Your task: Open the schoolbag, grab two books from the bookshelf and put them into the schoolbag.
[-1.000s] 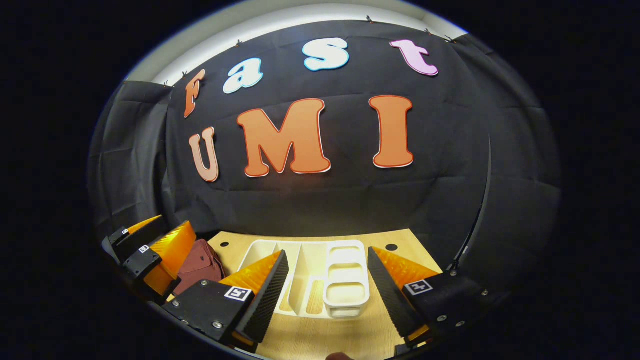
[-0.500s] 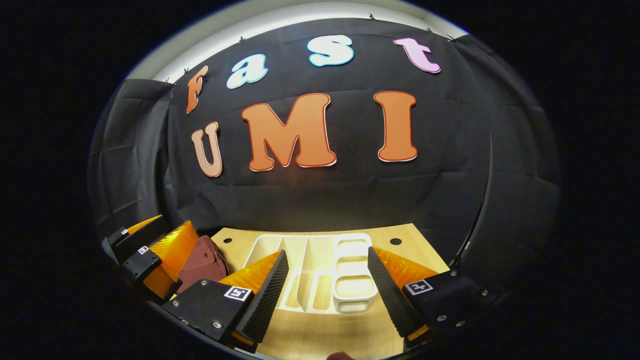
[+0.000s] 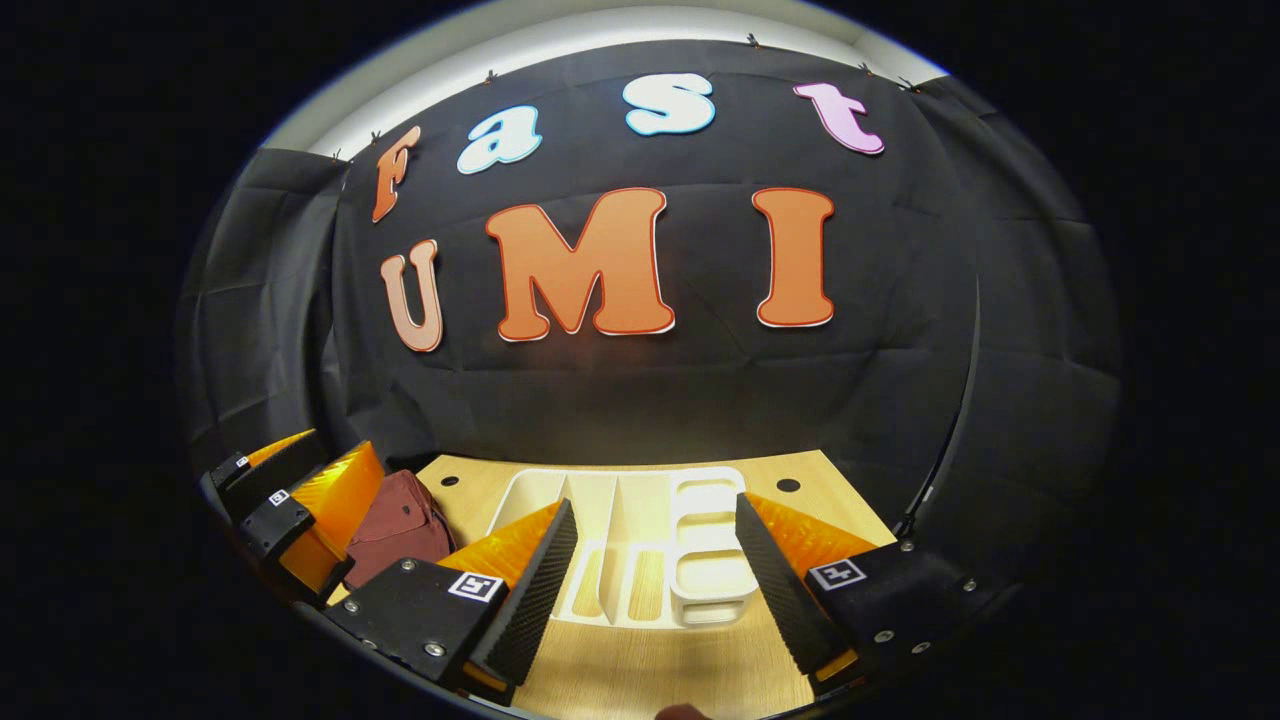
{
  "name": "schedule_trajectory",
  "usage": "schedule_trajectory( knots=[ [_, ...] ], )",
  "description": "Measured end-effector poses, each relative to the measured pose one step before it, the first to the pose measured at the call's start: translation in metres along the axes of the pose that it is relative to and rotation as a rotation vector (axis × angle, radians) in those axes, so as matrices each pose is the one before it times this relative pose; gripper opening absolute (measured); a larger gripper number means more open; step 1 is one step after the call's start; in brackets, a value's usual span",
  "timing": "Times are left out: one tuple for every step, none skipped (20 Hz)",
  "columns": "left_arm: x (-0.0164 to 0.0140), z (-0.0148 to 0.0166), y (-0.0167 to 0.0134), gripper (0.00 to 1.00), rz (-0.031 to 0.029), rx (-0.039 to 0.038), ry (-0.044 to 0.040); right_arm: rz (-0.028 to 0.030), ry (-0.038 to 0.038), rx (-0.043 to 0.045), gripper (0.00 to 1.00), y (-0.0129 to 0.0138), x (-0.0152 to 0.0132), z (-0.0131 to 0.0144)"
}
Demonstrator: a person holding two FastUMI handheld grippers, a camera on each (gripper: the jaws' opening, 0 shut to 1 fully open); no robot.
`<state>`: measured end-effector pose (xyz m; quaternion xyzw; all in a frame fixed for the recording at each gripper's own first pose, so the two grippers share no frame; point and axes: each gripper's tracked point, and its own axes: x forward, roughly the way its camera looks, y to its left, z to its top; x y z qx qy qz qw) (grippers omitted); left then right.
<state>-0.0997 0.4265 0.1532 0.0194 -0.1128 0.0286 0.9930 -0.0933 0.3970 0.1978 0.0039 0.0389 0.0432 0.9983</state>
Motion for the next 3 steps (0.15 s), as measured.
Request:
schedule_trajectory(
  knots=[
    [0.00008, 0.00196, -0.00238, 0.90, -0.01310, 0.00219, -0.01010, 0.00241, -0.00397, 0.00069, 0.95, -0.00061, -0.00068, -0.00082],
    [-0.00001, -0.00405, -0.00310, 0.91, -0.00940, -0.00494, 0.00587, -0.00126, -0.00199, 0.00076, 0.95, 0.00032, -0.00045, 0.00018],
    [0.00091, -0.00183, -0.00389, 0.89, -0.00454, -0.00348, 0.00410, -0.00998, 0.00228, -0.00005, 1.00, -0.00212, 0.00035, -0.00089]
  ],
)
